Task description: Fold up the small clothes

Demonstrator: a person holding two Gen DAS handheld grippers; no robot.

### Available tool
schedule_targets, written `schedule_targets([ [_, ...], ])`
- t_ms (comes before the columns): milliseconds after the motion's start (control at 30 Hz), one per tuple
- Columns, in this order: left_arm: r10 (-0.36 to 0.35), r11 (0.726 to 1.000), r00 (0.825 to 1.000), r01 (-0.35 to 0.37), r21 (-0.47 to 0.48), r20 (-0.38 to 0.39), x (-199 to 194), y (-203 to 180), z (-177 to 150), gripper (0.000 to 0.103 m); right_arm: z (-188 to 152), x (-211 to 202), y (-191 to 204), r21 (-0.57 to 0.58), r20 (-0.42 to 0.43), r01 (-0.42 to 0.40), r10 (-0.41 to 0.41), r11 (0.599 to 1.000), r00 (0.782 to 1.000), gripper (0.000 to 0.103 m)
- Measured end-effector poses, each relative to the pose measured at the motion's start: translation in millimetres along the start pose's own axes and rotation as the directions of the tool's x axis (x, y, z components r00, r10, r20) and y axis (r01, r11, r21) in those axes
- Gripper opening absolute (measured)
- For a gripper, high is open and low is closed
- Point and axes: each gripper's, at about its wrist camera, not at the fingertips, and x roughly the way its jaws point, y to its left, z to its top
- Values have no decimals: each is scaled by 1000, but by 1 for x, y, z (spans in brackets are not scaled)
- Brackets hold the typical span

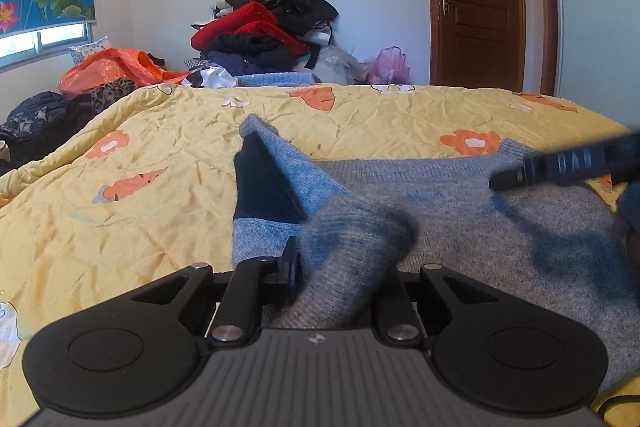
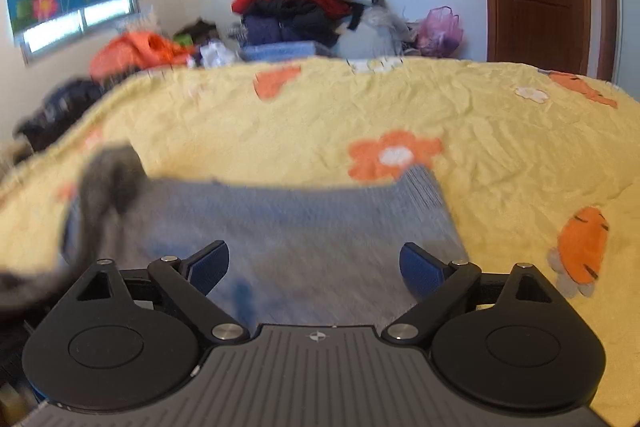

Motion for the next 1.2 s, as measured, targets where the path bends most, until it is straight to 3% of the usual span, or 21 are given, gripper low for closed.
schedule_targets([
  [100, -3, 1000, 1000, 3, -5, 0, -1, 2, 0, 17, 29, 3, 20, 56, -36, -167, 169, 984, 985, 99],
  [233, 1, 1000, 1000, -1, -4, 9, -4, 1, 0, 17, 51, 34, 70, 16, -192, -327, 324, 945, 926, 97],
  [400, 3, 1000, 1000, -3, 6, 22, -7, 0, -1, 17, 59, 69, 140, -90, -377, -434, 373, 897, 848, 88],
  [467, -1, 1000, 1000, 1, 4, 24, -8, 0, -1, 17, 57, 83, 166, -138, -467, -443, 336, 886, 818, 84],
  [567, -6, 1000, 1000, 6, -1, 27, -9, 1, -1, 17, 45, 103, 197, -277, -542, -404, 205, 872, 815, 74],
  [600, -6, 1000, 1000, 6, -1, 28, -9, 2, -1, 17, 38, 109, 202, -310, -555, -395, 172, 865, 814, 57],
  [633, -4, 1000, 1000, 4, 0, 30, -10, 1, -1, 17, 32, 113, 204, -334, -562, -398, 159, 854, 812, 47],
  [733, 10, 1000, 998, -11, 22, 57, -15, -3, -2, 17, 30, 104, 200, -355, -533, -424, 193, 833, 824, 35],
  [833, -10, 996, 997, 3, 85, 80, -24, -18, -3, 17, 39, 84, 176, -312, -498, -448, 258, 838, 828, 28],
  [900, -58, 995, 995, 51, 90, 82, -31, -30, -2, 17, 48, 68, 152, -275, -472, -469, 307, 839, 826, 23],
  [1000, -144, 986, 985, 134, 98, 99, -40, -54, 7, 17, 62, 44, 104, -232, -425, -451, 327, 862, 844, 23],
  [1100, -246, 962, 961, 227, 150, 125, -45, -87, 18, 17, 72, 23, 53, -216, -382, -392, 292, 894, 877, 23],
  [1200, -358, 925, 928, 337, 179, 105, -45, -120, 25, 17, 71, 12, 1, -167, -359, -340, 264, 925, 895, 23],
])
